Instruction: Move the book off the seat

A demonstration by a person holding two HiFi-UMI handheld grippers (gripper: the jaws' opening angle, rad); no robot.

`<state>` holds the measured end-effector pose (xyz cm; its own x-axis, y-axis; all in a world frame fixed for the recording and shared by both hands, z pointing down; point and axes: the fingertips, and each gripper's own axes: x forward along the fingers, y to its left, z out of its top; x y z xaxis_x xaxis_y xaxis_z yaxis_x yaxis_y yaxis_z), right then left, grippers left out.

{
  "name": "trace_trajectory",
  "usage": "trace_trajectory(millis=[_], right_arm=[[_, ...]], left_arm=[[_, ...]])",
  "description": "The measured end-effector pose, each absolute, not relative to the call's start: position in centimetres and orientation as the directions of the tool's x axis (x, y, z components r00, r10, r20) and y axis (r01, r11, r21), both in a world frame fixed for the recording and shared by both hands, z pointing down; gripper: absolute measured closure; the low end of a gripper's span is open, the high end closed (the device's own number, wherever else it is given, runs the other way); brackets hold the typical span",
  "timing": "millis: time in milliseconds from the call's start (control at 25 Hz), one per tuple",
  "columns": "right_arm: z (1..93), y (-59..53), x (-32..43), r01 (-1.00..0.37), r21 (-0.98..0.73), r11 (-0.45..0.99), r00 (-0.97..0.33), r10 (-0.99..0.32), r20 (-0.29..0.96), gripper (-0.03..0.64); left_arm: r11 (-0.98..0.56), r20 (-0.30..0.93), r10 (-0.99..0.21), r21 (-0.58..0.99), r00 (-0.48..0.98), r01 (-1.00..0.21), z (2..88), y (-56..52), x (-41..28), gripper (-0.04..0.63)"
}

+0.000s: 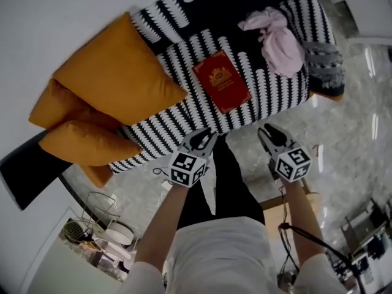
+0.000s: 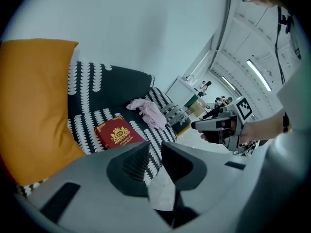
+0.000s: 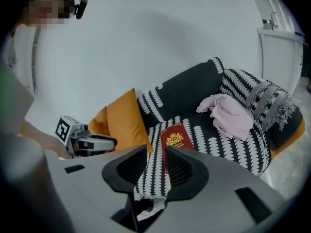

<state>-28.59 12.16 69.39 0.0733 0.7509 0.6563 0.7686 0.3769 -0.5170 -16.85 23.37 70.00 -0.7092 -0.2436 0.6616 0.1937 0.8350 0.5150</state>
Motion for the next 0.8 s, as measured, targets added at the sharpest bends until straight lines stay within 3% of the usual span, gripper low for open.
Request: trace_trajectory(millis=[800], right_arm=[[87.5,14.4,-30.9,0.785,-0.499,0.367,0.19,0.624,0.758,0.391]], left_arm=[[0.767,0.74,-0.249,0.544,-0.625,0.339,88.0,23.5,-18.8,0.449]])
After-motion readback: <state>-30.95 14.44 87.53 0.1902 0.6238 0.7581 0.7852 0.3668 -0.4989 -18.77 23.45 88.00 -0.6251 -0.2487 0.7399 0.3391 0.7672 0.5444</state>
